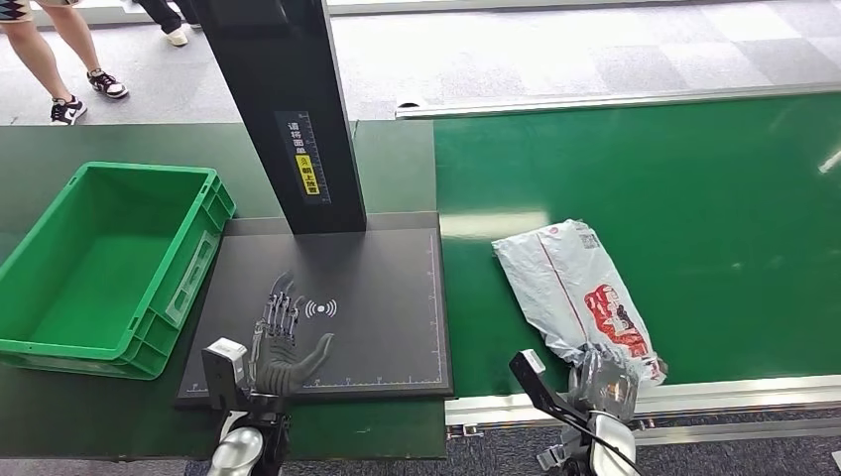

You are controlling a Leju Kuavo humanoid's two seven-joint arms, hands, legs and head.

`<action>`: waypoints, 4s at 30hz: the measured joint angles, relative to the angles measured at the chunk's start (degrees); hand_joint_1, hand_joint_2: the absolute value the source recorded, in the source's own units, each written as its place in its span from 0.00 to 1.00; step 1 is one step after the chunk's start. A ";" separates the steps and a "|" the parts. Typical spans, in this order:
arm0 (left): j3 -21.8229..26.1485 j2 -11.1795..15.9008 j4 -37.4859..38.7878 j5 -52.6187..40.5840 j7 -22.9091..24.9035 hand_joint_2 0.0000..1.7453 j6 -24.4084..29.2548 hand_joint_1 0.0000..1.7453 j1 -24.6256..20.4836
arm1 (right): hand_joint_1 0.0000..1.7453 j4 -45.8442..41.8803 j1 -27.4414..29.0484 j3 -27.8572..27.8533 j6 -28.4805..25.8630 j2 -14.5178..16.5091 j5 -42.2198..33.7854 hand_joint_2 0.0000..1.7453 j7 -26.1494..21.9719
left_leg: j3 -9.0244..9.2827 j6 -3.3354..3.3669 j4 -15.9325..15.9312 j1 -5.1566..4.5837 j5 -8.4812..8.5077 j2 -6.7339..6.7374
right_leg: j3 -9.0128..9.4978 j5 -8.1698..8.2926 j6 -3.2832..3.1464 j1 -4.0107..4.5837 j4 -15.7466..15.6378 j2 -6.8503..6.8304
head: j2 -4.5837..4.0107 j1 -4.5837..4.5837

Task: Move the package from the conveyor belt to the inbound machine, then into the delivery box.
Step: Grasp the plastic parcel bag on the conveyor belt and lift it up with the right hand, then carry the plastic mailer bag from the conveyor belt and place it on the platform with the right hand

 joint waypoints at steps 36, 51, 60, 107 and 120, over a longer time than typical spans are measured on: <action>5.48 1.59 -9.49 -1.50 -3.96 1.00 4.98 0.00 1.86 | 1.00 -33.61 -6.67 15.14 16.69 -2.10 -47.49 1.00 -25.00 | 0.00 -0.03 -0.01 0.03 0.07 0.04 | 0.01 0.02 -0.01 0.05 0.02 0.03 | -0.01 0.00; 12.27 4.56 -17.02 -0.95 -4.69 1.00 8.94 0.00 -0.14 | 1.00 -32.11 -21.46 31.49 28.04 2.04 -58.54 1.00 -24.77 | -0.02 -0.05 -0.02 0.07 0.11 0.02 | 0.01 0.02 -0.03 0.10 0.04 0.02 | 0.00 0.01; 15.25 4.93 -18.74 -1.10 -4.74 1.00 9.56 0.00 0.01 | 0.00 -23.29 -25.04 38.41 31.46 6.75 -60.63 1.00 -24.01 | -0.04 -0.05 -0.02 0.09 0.11 0.02 | 0.00 0.01 -0.04 0.12 0.05 0.01 | 0.00 0.01; -5.87 11.18 -21.65 -35.92 8.74 1.00 -2.93 0.00 -0.80 | 0.00 -22.36 -14.83 28.31 23.89 3.21 -72.61 1.00 -29.40 | 0.00 -0.06 0.01 0.07 0.09 -0.04 | -0.08 0.01 -0.04 0.08 0.01 -0.05 | 0.00 0.01; -14.67 15.96 -6.84 -41.90 10.85 1.00 1.28 0.00 -9.22 | 0.00 -33.18 -6.52 23.79 21.85 1.23 -71.61 1.00 -30.42 | -0.01 -0.06 0.01 0.06 0.08 0.03 | -0.09 0.03 -0.03 0.07 0.01 -0.01 | 0.00 0.01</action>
